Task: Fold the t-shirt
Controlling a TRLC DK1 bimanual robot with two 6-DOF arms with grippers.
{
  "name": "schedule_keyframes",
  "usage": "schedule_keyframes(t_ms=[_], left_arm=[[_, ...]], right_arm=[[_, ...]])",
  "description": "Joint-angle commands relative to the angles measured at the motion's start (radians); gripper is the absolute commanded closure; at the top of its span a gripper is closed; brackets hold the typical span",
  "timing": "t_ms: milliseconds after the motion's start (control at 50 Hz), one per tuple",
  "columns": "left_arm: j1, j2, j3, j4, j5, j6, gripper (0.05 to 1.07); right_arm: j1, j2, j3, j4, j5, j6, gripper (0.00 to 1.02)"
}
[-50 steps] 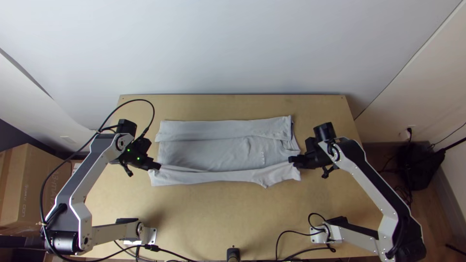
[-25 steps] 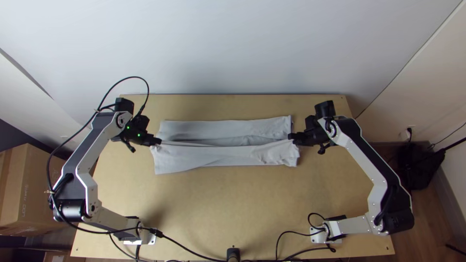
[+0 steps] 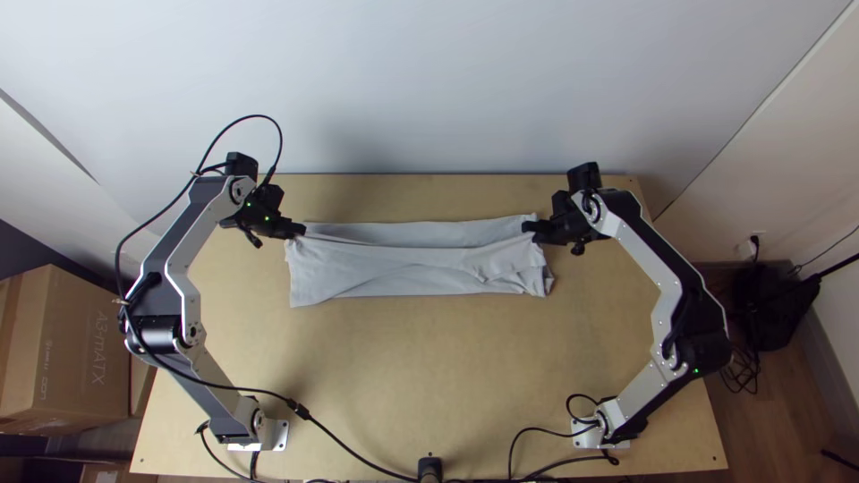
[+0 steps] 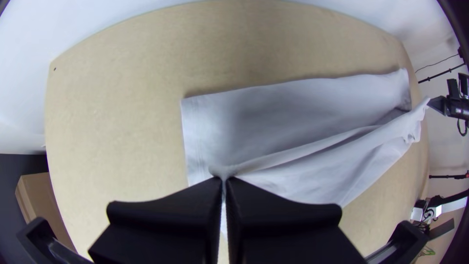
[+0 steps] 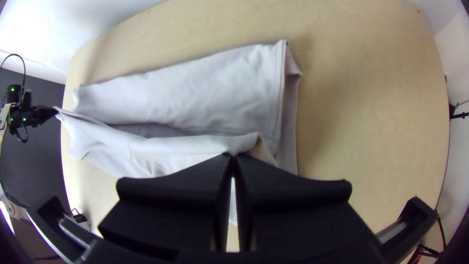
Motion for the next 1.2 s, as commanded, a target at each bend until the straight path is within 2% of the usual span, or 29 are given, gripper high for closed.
schedule_keyframes(t_ms=[0, 320, 360, 400, 460, 500, 520, 560, 620, 660, 780, 940, 1040, 1100, 1180], left_arm=[[-0.004, 0.045, 0.059, 0.000, 0.008, -0.010, 1.05], [-0.014, 0.155, 0.139, 0.025, 0.008, -0.026, 1.05], [-0.014, 0.163, 0.137, 0.051, 0.008, -0.040, 1.02], [-0.015, 0.170, 0.137, 0.060, 0.009, -0.042, 0.87], [-0.017, 0.180, 0.133, 0.078, 0.008, -0.043, 0.45], [-0.017, 0.186, 0.131, 0.081, 0.009, -0.043, 0.30], [-0.017, 0.187, 0.130, 0.091, 0.008, -0.048, 0.25], [-0.015, 0.187, 0.128, 0.110, 0.008, -0.063, 0.16], [-0.009, 0.180, 0.128, 0.121, 0.017, -0.082, 0.11], [0.002, 0.170, 0.130, 0.137, 0.025, -0.106, 0.10], [0.048, 0.121, 0.133, 0.144, 0.112, -0.163, 0.10], [0.134, 0.043, 0.114, 0.107, 0.298, -0.215, 0.10], [0.190, 0.006, 0.067, 0.104, 0.399, -0.221, 0.10], [0.221, 0.005, 0.038, 0.104, 0.440, -0.221, 0.10], [0.259, 0.003, -0.019, 0.103, 0.506, -0.189, 0.10]], right_arm=[[-0.007, 0.078, 0.084, 0.014, 0.007, -0.013, 1.00], [-0.014, 0.306, 0.288, 0.014, 0.016, -0.003, 1.00], [-0.014, 0.335, 0.309, 0.014, 0.023, 0.000, 1.00], [-0.014, 0.361, 0.331, 0.014, 0.027, 0.009, 1.00], [-0.014, 0.389, 0.352, 0.029, 0.035, 0.026, 1.00], [-0.014, 0.397, 0.354, 0.055, 0.044, 0.036, 0.98], [-0.014, 0.398, 0.354, 0.071, 0.052, 0.044, 0.92], [-0.015, 0.398, 0.352, 0.091, 0.062, 0.056, 0.71], [-0.021, 0.387, 0.345, 0.115, 0.064, 0.081, 0.28], [-0.026, 0.372, 0.335, 0.130, 0.069, 0.099, 0.05], [-0.055, 0.265, 0.253, 0.219, 0.072, 0.142, 0.03], [-0.096, 0.102, 0.151, 0.226, 0.062, 0.242, 0.04], [-0.129, 0.004, 0.098, 0.226, -0.010, 0.314, 0.04], [-0.155, -0.042, 0.081, 0.219, -0.086, 0.372, 0.04], [-0.182, -0.103, 0.070, 0.209, -0.177, 0.414, 0.04]])
